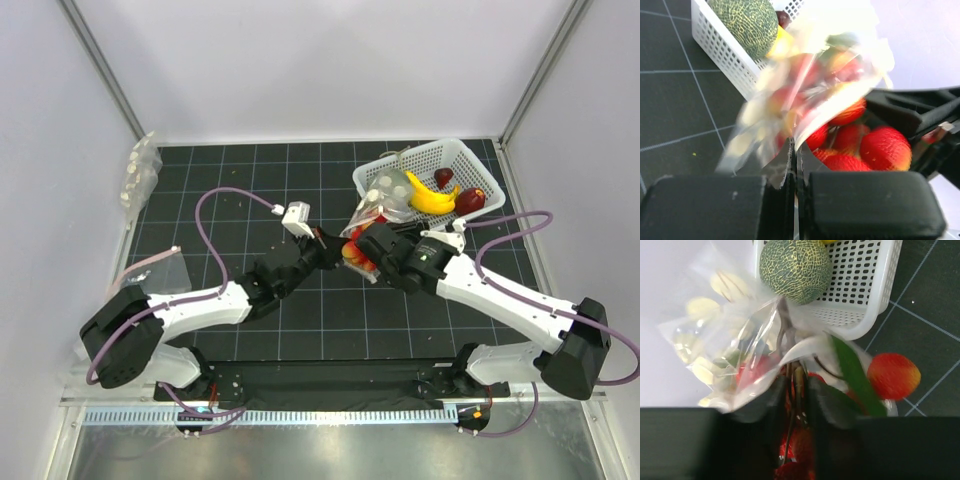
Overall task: Place the food in the zip-top bag and seal the zipper
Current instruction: Place the fake fruit in the zipper food storage bag.
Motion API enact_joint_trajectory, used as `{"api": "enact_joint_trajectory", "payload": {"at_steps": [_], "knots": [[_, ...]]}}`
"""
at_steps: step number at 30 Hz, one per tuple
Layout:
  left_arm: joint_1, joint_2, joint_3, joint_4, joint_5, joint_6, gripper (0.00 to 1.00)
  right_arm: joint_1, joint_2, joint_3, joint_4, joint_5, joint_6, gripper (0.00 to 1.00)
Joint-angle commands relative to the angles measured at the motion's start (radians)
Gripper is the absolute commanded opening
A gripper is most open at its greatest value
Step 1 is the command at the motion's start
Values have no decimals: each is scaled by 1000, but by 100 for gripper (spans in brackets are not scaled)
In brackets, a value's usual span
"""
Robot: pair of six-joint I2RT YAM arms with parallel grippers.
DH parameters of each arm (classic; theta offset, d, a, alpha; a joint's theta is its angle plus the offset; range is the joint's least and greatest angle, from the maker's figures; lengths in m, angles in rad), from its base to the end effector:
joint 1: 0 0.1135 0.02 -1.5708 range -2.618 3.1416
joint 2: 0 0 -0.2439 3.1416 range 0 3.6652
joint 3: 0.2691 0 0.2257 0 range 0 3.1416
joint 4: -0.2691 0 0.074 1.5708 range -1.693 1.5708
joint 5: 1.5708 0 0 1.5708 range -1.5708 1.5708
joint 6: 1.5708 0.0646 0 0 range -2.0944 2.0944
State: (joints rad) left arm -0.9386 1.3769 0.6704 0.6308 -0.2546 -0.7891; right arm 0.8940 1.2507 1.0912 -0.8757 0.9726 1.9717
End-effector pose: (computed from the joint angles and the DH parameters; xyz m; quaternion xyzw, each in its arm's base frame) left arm 0.1984 -0.2434 0.2469 -0.0317 0.7318 -0.4523 0.5088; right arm 0.1819 0.1411 0.2748 0.5436 0.6683 0.1697 0.4786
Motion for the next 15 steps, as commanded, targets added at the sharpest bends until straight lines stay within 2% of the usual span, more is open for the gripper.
{"api": "enact_joint_trajectory", "payload": {"at_steps": [1,3,4,6,11,13,14,15], "knots": [[-2,-1,3,27,11,-50,0,-4,-1,-10,79,121,543,39],[-2,5,-3,23,5,-58,0,-6,7,-7,75,127,535,46],[-2,10,-3,11,-3,-64,0,-6,9,-8,70,130,535,56],[-2,13,20,-63,-8,-91,1,-6,12,-10,57,138,533,66],[0,8,29,-103,-8,-137,0,-4,3,-28,91,166,475,65],[3,17,58,-169,-17,-128,0,-6,-16,-7,98,195,344,65],[6,37,73,-219,-14,-119,0,-6,-25,-2,165,230,263,67],[12,62,87,-229,-8,-90,1,-9,-49,-2,308,245,-24,67]]}}
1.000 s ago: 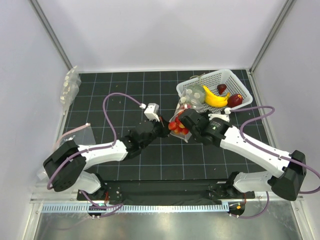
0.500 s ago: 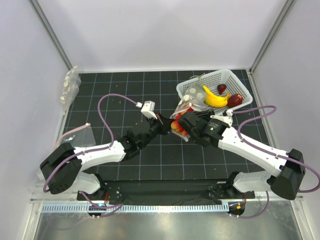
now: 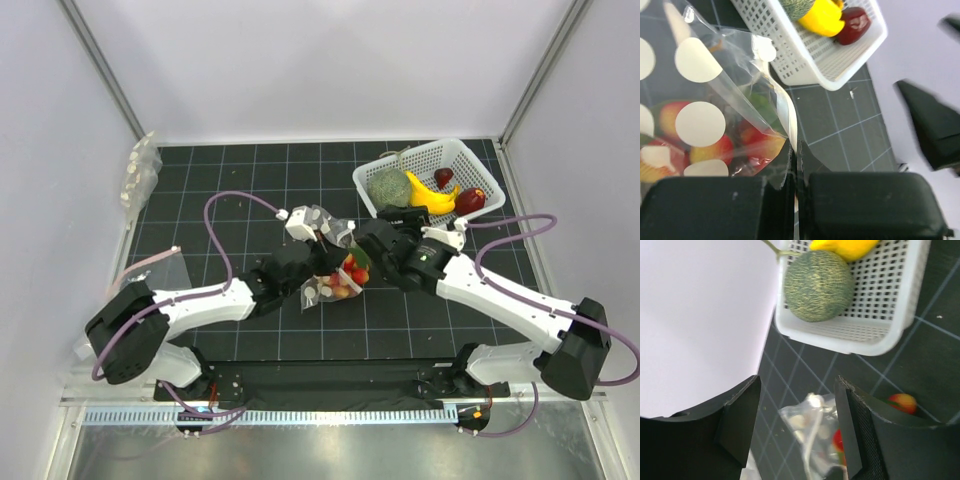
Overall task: Place the food in the zip-top bag and seal the zipper
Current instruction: Place the fake fruit in the zipper food storage bag.
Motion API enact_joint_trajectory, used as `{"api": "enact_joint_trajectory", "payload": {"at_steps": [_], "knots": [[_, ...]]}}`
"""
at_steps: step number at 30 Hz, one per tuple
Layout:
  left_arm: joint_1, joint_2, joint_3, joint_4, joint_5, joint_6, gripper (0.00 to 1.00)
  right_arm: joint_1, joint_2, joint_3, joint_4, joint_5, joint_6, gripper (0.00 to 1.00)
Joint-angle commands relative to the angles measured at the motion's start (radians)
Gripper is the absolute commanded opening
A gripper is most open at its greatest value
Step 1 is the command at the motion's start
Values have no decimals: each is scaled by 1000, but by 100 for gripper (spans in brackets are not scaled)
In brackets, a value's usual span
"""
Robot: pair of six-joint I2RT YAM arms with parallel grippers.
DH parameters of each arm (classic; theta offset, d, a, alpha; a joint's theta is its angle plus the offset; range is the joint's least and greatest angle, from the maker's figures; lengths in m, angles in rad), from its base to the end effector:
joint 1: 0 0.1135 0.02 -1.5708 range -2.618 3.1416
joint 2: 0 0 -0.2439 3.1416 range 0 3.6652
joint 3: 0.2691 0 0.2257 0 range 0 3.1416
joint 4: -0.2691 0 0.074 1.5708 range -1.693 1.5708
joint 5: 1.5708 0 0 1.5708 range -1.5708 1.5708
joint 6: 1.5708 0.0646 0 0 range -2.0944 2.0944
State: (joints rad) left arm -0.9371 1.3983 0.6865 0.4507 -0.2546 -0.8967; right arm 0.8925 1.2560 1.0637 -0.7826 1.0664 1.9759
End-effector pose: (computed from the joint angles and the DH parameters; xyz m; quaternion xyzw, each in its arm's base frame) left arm 0.1990 -0.2434 0.2219 -0.0614 0.7881 -0.4182 0.4474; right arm 0.1875 0.1425 0.2756 0.5523 0.6284 0.1843 0.5158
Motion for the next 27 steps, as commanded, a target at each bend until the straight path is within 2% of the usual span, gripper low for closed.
{"api": "enact_joint_trajectory", "payload": {"at_steps": [1,2,3,4,5,6,8,9,11,14,16,17,18,19,20,23,27], "knots": [[14,41,79,-59,-6,28,0,-13,-70,19,217,152,-181,67],[15,65,87,-91,-12,36,0,-20,-87,7,399,106,-375,68],[17,76,105,-105,-15,56,1,-38,-105,-13,496,58,-529,68],[17,85,111,-119,-20,65,0,-81,-131,-45,575,-15,-780,68],[17,93,117,-136,-21,74,1,-119,-138,-50,635,-90,-851,68],[17,103,123,-144,-31,93,1,-157,-138,-42,619,-249,-894,68],[17,108,136,-181,-44,113,1,-272,-110,5,501,-354,-975,67],[17,108,140,-196,-52,128,0,-305,-103,10,494,-464,-1035,66],[17,108,163,-259,-87,163,0,-363,-90,-5,493,-531,-1206,65],[17,99,195,-337,-116,222,0,-368,-66,-51,519,-658,-1420,65],[17,94,203,-366,-126,245,0,-369,-38,-86,511,-790,-1446,71],[17,91,200,-378,-138,263,0,-368,-18,-97,534,-862,-1471,96],[17,90,197,-382,-146,269,0,-368,29,-99,534,-946,-1476,100],[17,90,194,-380,-152,274,0,-368,57,-62,479,-1027,-1474,100],[17,91,189,-376,-152,291,0,-362,72,-51,467,-1040,-1474,100],[15,99,179,-360,-141,314,0,-313,30,-135,506,-952,-1496,98],[15,114,182,-336,-137,383,0,-313,-49,-298,549,-921,-1476,96]]}}
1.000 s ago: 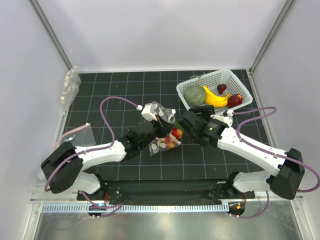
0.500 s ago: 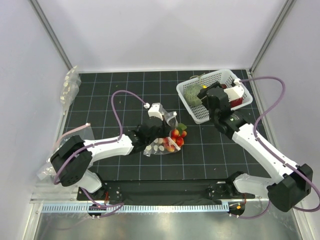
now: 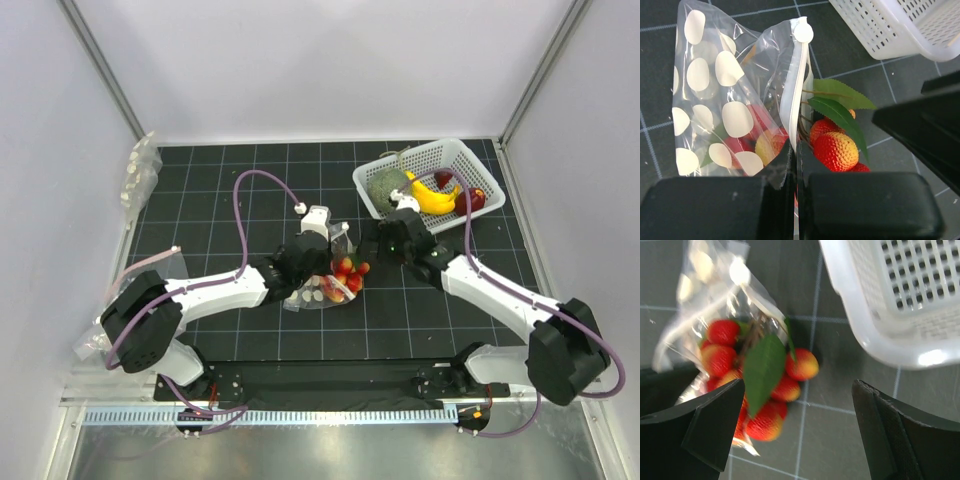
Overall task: Place the food in the zip-top bag and seal the zipper
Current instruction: Place the fake fruit in the zipper food storage bag.
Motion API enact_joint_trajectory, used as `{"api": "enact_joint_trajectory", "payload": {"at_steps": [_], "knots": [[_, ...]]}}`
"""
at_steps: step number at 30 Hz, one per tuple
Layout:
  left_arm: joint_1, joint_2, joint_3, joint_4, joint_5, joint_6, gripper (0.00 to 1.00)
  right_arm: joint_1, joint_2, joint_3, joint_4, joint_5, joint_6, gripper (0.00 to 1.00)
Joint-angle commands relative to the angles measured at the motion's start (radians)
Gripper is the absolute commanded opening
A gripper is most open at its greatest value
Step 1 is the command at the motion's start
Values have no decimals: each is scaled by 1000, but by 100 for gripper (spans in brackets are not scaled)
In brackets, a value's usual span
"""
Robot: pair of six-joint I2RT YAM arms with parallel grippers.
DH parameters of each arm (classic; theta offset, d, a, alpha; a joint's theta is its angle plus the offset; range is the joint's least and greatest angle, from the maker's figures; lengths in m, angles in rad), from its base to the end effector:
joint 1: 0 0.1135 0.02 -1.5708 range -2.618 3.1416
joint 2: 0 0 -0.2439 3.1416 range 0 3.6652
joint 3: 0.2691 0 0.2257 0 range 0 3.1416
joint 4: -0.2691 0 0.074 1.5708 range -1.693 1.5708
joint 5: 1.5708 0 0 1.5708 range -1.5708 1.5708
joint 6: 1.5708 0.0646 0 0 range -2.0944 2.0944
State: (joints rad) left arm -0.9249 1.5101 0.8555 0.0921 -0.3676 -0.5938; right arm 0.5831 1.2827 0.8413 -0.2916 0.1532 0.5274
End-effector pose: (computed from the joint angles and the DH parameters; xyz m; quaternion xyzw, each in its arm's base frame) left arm 0.2159 -0.2479 0.2005 0.0548 0.8636 -0.2109 0.4546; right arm 0.2354 0.1435 0.2164 0.0058 0.9114 0.1544 0.3815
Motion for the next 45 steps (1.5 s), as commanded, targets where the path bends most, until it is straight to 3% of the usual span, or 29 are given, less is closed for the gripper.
{"api": "enact_joint_trajectory", "payload": {"at_steps": [1,4,10,20,30,45], "knots": [[4,7,16,26,-24,95,0,-3,-91,-109,118,-18,3,95],[4,15,17,41,-36,133,0,-3,-88,-191,198,-43,51,93],[3,18,13,44,-16,150,0,-3,-135,-208,186,65,46,82],[4,18,33,29,24,195,0,-3,-7,-183,203,28,28,82],[0,5,19,69,93,213,0,23,113,-183,353,-43,31,82],[-28,71,62,31,29,262,0,106,265,-90,356,68,-15,83]]}}
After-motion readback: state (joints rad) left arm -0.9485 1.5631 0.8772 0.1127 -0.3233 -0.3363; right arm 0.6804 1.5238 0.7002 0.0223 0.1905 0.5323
